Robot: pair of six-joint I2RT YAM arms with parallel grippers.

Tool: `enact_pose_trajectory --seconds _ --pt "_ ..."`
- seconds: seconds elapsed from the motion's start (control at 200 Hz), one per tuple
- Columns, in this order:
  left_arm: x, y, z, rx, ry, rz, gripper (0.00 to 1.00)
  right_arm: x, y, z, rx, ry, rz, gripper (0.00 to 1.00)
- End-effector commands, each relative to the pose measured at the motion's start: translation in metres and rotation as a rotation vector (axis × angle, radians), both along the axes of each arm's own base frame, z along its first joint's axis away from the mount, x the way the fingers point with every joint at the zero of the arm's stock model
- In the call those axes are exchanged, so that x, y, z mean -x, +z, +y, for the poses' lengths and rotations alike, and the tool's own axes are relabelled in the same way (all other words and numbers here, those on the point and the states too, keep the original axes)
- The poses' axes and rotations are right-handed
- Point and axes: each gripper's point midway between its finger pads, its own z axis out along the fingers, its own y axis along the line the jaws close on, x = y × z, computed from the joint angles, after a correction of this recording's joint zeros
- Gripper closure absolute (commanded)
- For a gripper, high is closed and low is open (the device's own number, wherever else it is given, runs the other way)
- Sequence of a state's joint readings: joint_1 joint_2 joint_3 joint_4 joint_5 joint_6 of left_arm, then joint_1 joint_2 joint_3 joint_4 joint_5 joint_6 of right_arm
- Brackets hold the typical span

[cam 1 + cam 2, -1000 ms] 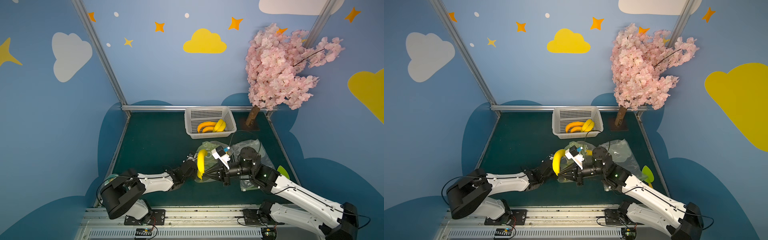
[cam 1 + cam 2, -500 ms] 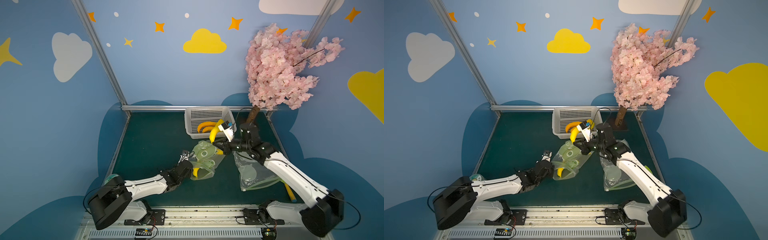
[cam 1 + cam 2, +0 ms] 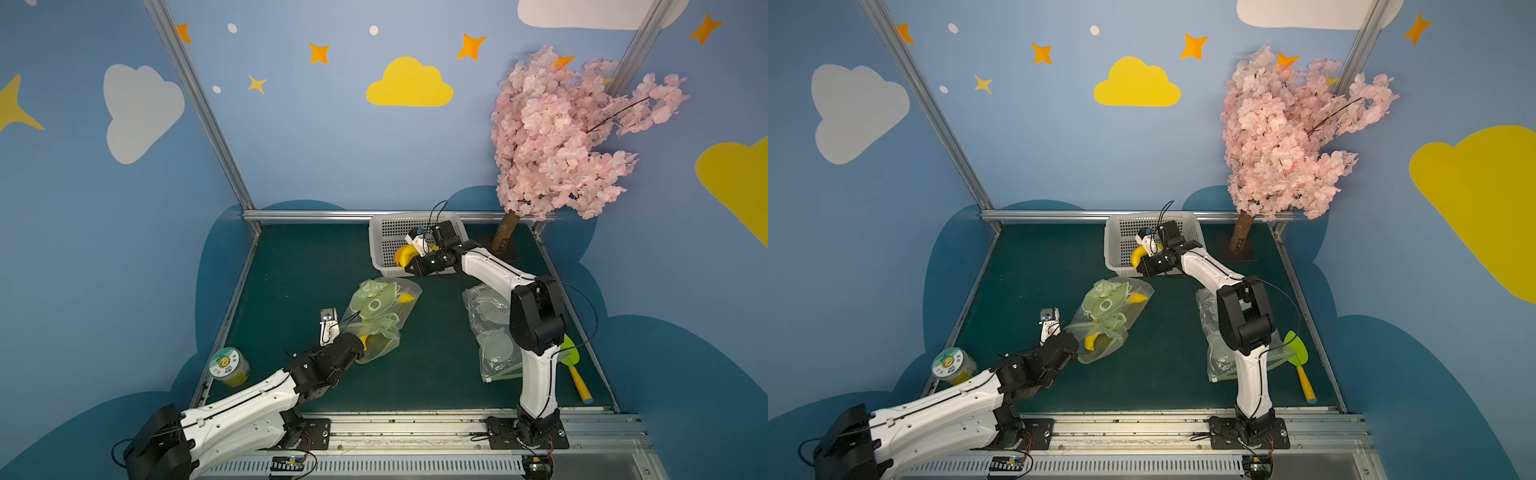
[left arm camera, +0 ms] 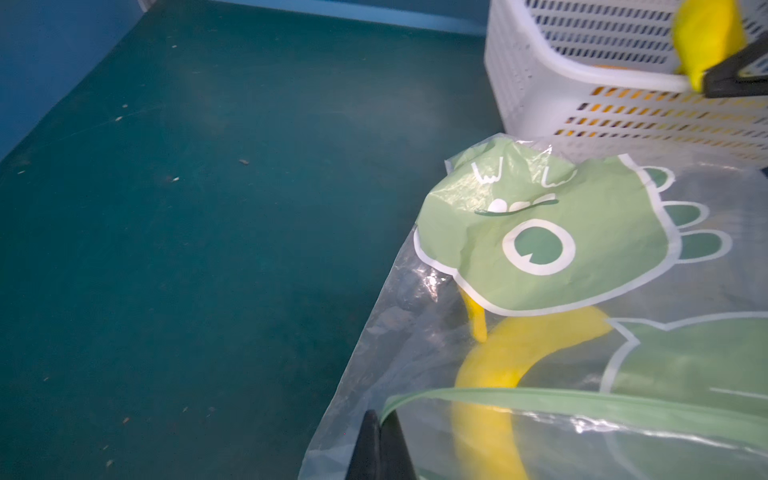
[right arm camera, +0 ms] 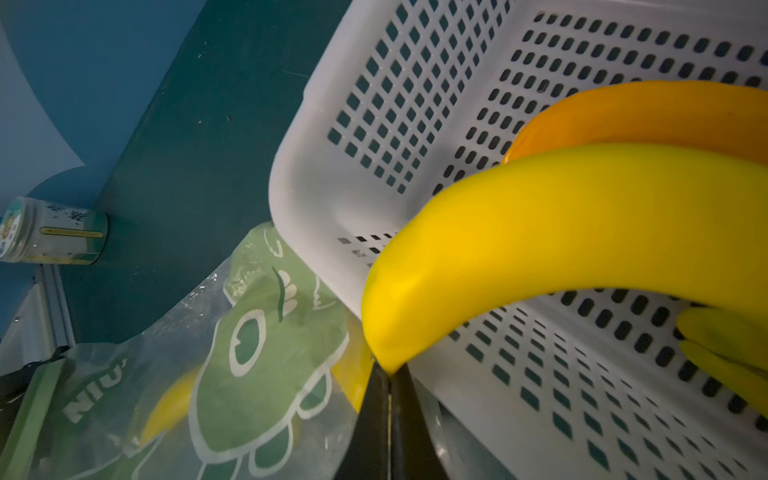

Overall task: Open the zip-top bag and take out the banana
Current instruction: Place the banana in the basket, then pick up the banana from the zipper food storage bag.

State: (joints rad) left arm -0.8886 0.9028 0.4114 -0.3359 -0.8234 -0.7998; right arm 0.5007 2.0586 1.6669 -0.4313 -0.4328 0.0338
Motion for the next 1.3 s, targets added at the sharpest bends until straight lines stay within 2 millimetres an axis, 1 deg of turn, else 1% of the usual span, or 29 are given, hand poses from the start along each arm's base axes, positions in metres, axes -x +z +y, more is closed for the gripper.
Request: enact_pose_trajectory --seconds 0.0,0.125,0.21,0.23,0.245,0.26,0.345,0.365,0.385,0.41,0.45,0.511,0.601,0.691,0.706,0.731,0.791,0.851,0.901,0.951,0.991,1.036,1.066,1.111,1.201,1.266,1.286,1.296 --pt "0.009 0.001 0.025 -0.07 0.122 0.014 0.97 -0.014 0.009 -0.013 0.055 -0.074 -0.041 1.0" --pt "0.018 0.007 0.041 -0.102 0.237 0.024 0.97 -0.016 0.007 -0.022 0.091 -0.104 -0.05 1.0" --pt "0.026 0.014 0.053 -0.113 0.317 0.012 0.97 -0.011 0.008 -0.016 0.061 -0.071 -0.034 1.0" --pt "0.028 0.017 0.055 -0.115 0.327 0.008 0.97 -0.009 0.008 -0.014 0.051 -0.061 -0.027 0.93" --pt "0.029 0.019 0.055 -0.113 0.331 0.002 0.97 -0.008 0.007 -0.012 0.045 -0.052 -0.023 0.84" --pt "0.029 0.021 0.055 -0.11 0.335 -0.003 0.97 -0.007 0.008 -0.011 0.04 -0.047 -0.02 0.78" --pt "0.038 0.034 0.066 -0.095 0.385 -0.042 0.97 -0.001 0.009 -0.008 0.024 -0.035 -0.006 0.58" --pt "0.039 0.036 0.068 -0.089 0.396 -0.05 0.97 0.0 0.01 -0.008 0.019 -0.033 -0.006 0.5" --pt "0.04 0.037 0.069 -0.083 0.401 -0.056 0.97 0.002 0.011 -0.009 0.014 -0.033 -0.008 0.45" --pt "0.041 0.037 0.07 -0.077 0.402 -0.057 0.97 0.004 0.015 -0.01 0.005 -0.034 -0.014 0.41" --pt "0.04 0.037 0.067 -0.069 0.393 -0.062 0.97 0.009 0.021 -0.012 -0.012 -0.033 -0.023 0.4" --pt "0.033 0.036 0.054 -0.067 0.356 -0.068 0.97 0.019 0.034 -0.016 -0.041 -0.034 -0.047 0.41" --pt "0.023 0.035 0.03 -0.087 0.305 -0.074 0.97 0.043 0.05 -0.024 -0.073 -0.036 -0.077 0.42" --pt "0.016 0.033 0.007 -0.105 0.297 -0.086 0.97 0.076 0.066 -0.032 -0.116 -0.028 -0.113 0.42" --pt "0.015 0.034 0.002 -0.104 0.295 -0.088 0.97 0.083 0.065 -0.033 -0.12 -0.028 -0.113 0.42" --pt "0.012 0.033 -0.005 -0.11 0.29 -0.092 0.97 0.093 0.07 -0.035 -0.135 -0.027 -0.127 0.42" --pt "0.005 0.032 -0.024 -0.122 0.278 -0.092 0.97 0.118 0.074 -0.04 -0.174 -0.023 -0.142 0.43" --pt "0.002 0.032 -0.04 -0.149 0.251 -0.092 0.97 0.141 0.076 -0.042 -0.227 -0.005 -0.163 0.42" --pt "0.003 0.03 -0.048 -0.151 0.245 -0.097 0.97 0.152 0.071 -0.049 -0.235 -0.036 -0.187 0.42" --pt "0.005 0.028 -0.053 -0.144 0.236 -0.092 0.97 0.155 0.064 -0.06 -0.224 -0.086 -0.184 0.42" --pt "0.007 0.024 -0.058 -0.135 0.215 -0.079 0.97 0.16 0.061 -0.065 -0.229 -0.095 -0.166 0.42" --pt "0.007 0.019 -0.068 -0.133 0.166 -0.063 0.97 0.17 0.06 -0.063 -0.248 -0.073 -0.141 0.43" --pt "0.006 0.017 -0.079 -0.118 0.122 -0.058 0.97 0.179 0.059 -0.059 -0.256 -0.044 -0.123 0.44" --pt "0.003 0.013 -0.096 -0.087 0.049 -0.053 0.97 0.193 0.052 -0.055 -0.229 -0.006 -0.101 0.45" --pt "0.0 0.011 -0.113 -0.01 -0.017 -0.07 0.97 0.212 0.037 -0.063 -0.141 -0.013 -0.061 0.47" --pt "-0.002 0.011 -0.124 0.024 -0.067 -0.086 0.97 0.222 0.032 -0.068 -0.154 -0.029 -0.038 0.49" --pt "-0.002 0.01 -0.126 0.031 -0.079 -0.086 0.97 0.223 0.036 -0.068 -0.164 -0.035 -0.05 0.49" --pt "-0.002 0.01 -0.127 0.032 -0.083 -0.087 0.97 0.226 0.03 -0.071 -0.158 -0.039 -0.045 0.49"
